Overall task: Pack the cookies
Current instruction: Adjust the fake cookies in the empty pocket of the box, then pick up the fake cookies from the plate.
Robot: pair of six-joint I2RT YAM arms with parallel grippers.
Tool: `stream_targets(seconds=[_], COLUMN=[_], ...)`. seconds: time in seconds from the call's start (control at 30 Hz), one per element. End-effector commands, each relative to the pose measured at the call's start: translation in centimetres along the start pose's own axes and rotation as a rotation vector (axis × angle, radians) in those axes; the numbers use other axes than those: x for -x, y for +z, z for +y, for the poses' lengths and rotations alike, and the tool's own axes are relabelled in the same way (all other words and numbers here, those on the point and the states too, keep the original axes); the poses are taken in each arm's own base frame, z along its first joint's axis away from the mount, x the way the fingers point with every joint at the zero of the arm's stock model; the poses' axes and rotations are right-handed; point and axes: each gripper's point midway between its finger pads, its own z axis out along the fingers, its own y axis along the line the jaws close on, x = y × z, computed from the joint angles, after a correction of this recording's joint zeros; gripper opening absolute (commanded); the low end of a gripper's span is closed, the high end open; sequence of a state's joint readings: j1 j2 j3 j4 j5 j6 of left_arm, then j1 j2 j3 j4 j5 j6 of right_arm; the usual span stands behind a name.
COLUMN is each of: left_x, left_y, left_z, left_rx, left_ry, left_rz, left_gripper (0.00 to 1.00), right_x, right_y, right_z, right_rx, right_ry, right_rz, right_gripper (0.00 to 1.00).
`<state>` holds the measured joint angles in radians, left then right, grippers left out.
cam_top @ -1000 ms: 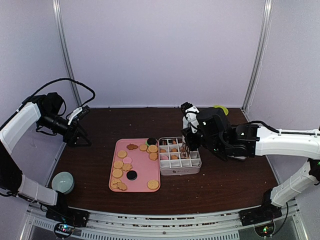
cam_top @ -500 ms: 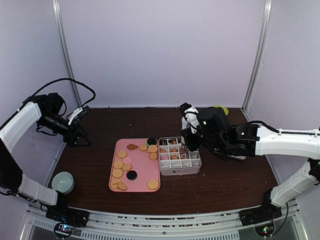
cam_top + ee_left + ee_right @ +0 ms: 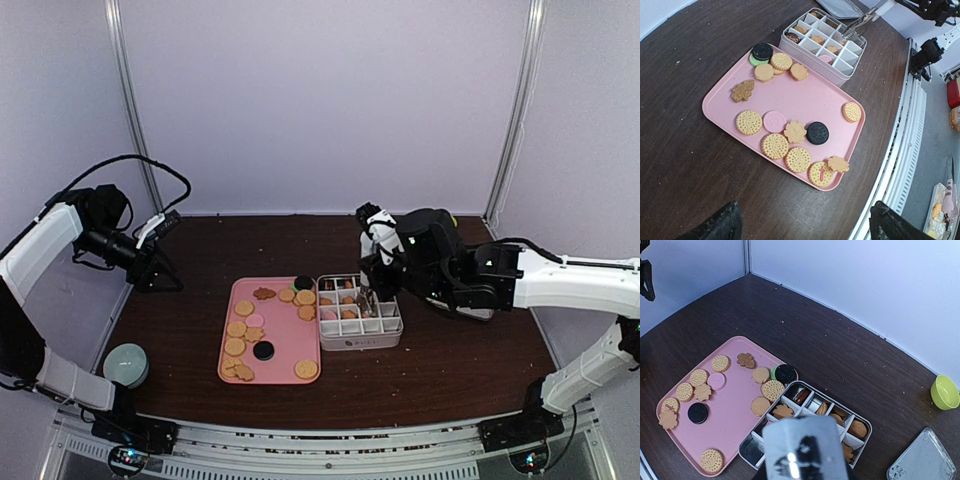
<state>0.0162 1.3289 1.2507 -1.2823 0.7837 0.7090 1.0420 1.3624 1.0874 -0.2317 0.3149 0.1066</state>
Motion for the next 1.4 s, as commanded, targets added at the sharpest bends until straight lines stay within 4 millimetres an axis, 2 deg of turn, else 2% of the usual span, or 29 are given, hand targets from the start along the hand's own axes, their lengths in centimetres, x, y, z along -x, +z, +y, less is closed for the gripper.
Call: stream_targets(seconds=[0.0, 0.2, 0.4, 0.53, 0.7, 0.93, 1.1, 1.37], left_x=[0.6, -0.1, -1.1, -1.3, -1.2, -1.0, -1.0, -0.9], left_y=[-0.5, -1.2, -2.0, -2.1, -2.0, -2.0, -2.1, -2.1], left_z=[0.4, 1.9, 2.4, 2.2, 2.2, 2.0, 1.9, 1.9], left_rx=[0.017, 0.088, 0.098, 0.099, 0.087, 0.079, 0.077, 0.071], left_ry=[0.011, -0.025, -0.061, -0.059, -0.064, -0.065, -0.063, -0.062], left_rz=[-0.015, -0.009, -0.009, -0.013, -0.019, -0.027, -0.027, -0.029], left_gripper=[0.93, 0.98, 0.98, 0.98, 0.98, 0.98, 0.97, 0.97], right_x=[6.7, 9.8, 11.1, 10.8, 9.8, 7.6, 6.1, 4.9], right_y=[-1.6, 1.0, 4.8, 6.7, 8.6, 10.6, 11.8, 12.6], right_z=[1.0, 7.1, 14.6, 17.7, 19.4, 20.4, 20.5, 20.4], right_rx=[0.038, 0.149, 0.250, 0.294, 0.322, 0.320, 0.301, 0.279], right_ry=[0.032, 0.023, 0.013, 0.016, 0.027, 0.027, 0.016, 0.003], right_rz=[-0.157, -0.193, -0.191, -0.180, -0.159, -0.116, -0.089, -0.067], right_gripper=[0.26, 0.27, 0.30, 0.32, 0.35, 0.39, 0.40, 0.40])
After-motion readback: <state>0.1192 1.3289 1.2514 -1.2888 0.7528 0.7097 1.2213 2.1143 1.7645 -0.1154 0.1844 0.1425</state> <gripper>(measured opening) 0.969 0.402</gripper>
